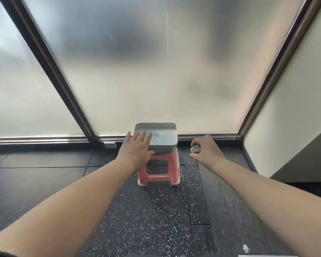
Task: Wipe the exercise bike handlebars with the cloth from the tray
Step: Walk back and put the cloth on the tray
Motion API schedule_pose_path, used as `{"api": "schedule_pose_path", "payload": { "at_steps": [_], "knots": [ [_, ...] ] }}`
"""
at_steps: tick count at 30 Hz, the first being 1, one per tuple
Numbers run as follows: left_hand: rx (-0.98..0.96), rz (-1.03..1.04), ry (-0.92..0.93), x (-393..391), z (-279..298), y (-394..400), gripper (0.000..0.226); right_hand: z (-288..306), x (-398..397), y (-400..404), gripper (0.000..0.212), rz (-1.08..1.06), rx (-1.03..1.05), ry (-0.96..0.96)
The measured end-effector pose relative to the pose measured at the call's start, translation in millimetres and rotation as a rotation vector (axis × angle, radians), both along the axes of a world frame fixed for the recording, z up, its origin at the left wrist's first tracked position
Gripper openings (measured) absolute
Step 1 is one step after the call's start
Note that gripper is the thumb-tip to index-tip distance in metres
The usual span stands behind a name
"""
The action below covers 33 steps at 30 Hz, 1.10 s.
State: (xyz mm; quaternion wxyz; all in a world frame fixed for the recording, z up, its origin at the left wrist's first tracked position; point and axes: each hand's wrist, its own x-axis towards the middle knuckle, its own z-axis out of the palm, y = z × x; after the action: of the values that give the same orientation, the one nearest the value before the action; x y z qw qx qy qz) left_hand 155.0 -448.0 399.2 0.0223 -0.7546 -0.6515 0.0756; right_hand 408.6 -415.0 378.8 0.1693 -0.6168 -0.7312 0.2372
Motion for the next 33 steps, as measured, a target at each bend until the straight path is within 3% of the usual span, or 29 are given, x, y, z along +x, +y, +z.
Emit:
{"api": "schedule_pose_path", "payload": {
  "at_steps": [6, 11, 21, 25, 33],
  "knots": [
    [-0.053, 0.019, 0.057, -40, -15, 60, 0.069, 4, -32, 77, 0.042, 0.033, 0.052, -0.013],
    [-0.030, 0.002, 0.001, -78, -20, 138, 0.068, -2, -68, 140, 0.050, 0.007, 0.050, 0.006],
    [-0.059, -0.079, -0.009, -147, -49, 278, 0.066, -4, -127, 238, 0.044, -0.201, 0.014, 0.070],
    [-0.103, -0.103, -0.074, -150, -66, 308, 0.066, -14, -137, 266, 0.038, -0.313, -0.079, 0.270],
    [-0.127, -0.246, -0.525, -117, -72, 358, 0.061, -47, -169, 344, 0.025, -0.414, -0.439, 0.867]
  ]
}}
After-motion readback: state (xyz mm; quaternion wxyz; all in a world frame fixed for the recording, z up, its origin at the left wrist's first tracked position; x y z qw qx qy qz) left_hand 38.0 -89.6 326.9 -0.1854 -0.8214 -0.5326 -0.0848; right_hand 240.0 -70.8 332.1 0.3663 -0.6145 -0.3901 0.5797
